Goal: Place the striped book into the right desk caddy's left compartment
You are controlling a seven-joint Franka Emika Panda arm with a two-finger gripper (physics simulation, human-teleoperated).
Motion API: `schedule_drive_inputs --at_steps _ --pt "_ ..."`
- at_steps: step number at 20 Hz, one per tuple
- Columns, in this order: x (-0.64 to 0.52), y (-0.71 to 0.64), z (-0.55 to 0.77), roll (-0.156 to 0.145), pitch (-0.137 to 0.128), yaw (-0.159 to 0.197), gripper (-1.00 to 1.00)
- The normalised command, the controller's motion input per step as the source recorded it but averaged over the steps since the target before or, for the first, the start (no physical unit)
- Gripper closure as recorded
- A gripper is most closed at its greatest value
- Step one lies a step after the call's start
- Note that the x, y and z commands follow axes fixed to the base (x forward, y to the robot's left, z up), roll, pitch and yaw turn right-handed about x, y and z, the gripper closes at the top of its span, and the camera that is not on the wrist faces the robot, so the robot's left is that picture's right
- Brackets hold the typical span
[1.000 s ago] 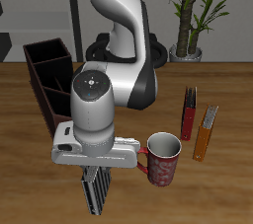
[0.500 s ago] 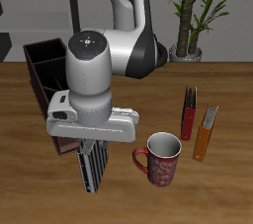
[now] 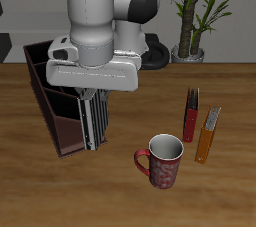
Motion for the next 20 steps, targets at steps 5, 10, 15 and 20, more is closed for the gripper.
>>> schedule_drive_inputs --at_steps 5,10,15,20 --pt "-0.60 -0.04 0.76 -0.026 -0.090 -0.012 1.00" --pt "-0.58 -0.06 0.50 -0.038 -0.056 0.018 1.00" --pt "-0.45 -0.08 0.27 0.002 -0.056 0.049 1.00" --pt "-0.32 -0.07 0.05 -0.003 -0.040 0.061 1.00"
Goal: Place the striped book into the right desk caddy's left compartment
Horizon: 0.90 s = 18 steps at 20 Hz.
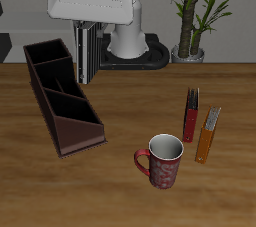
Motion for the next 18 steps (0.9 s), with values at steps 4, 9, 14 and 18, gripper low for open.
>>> schedule_drive_inputs --at_steps 4,9,14,18 --pt "-0.35 -0.14 0.00 -0.023 -0.023 0.023 1.00" --pt "-0.29 -0.22 -0.05 -0.035 0.004 -0.009 1.00" --pt "-0.26 -0.28 -0.01 -0.038 -0.028 0.046 1.00" --pt "-0.12 -0.37 -0.01 -0.057 0.000 -0.009 1.00"
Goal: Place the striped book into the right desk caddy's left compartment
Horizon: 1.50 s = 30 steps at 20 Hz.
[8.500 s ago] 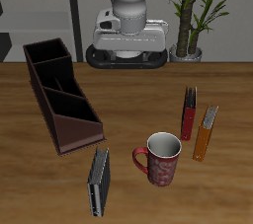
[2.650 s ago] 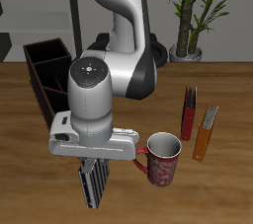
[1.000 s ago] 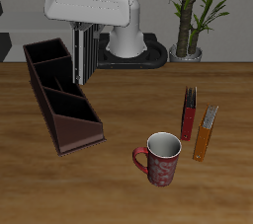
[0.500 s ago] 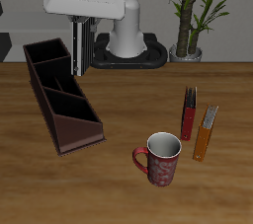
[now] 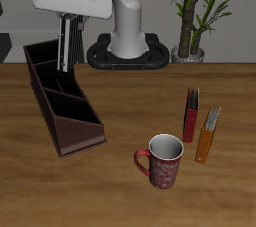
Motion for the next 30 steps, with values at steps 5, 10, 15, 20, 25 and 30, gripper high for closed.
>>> schedule_drive_inputs --at_steps 5,10,15,20,25,30 --pt "-0.04 -0.20 -0.05 -0.021 -0.007 0.022 1.00" --pt "0.07 -0.15 -0.16 -0.025 0.016 -0.005 1.00" --pt "0.16 0.01 -0.24 0.003 0.028 -0.012 1.00" --pt "0.19 0.09 -0.31 0.018 0.032 0.008 1.00" --pt "0.08 0.06 -0.19 0.015 0.022 -0.007 1.00" --pt "0.13 -0.01 -0.24 -0.005 0.037 -0.016 1.00"
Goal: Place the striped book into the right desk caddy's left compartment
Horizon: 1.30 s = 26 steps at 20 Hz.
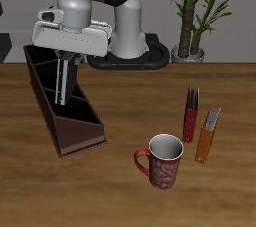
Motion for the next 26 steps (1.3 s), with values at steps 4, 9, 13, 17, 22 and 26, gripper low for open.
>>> schedule_drive_inputs --at_steps 4,9,13,17,22,26 --pt "0.14 0.01 -0.28 0.008 0.036 0.002 1.00" --pt "0.14 -0.01 -0.36 -0.005 0.048 -0.010 1.00" --pt "0.09 -0.04 -0.37 -0.027 0.086 -0.030 1.00" --pt "0.08 -0.07 -0.28 -0.035 0.095 -0.011 1.00" --pt "0.13 -0.13 -0.32 -0.055 0.135 0.012 1.00" --pt "0.09 -0.16 -0.27 -0.064 0.102 0.035 1.00"
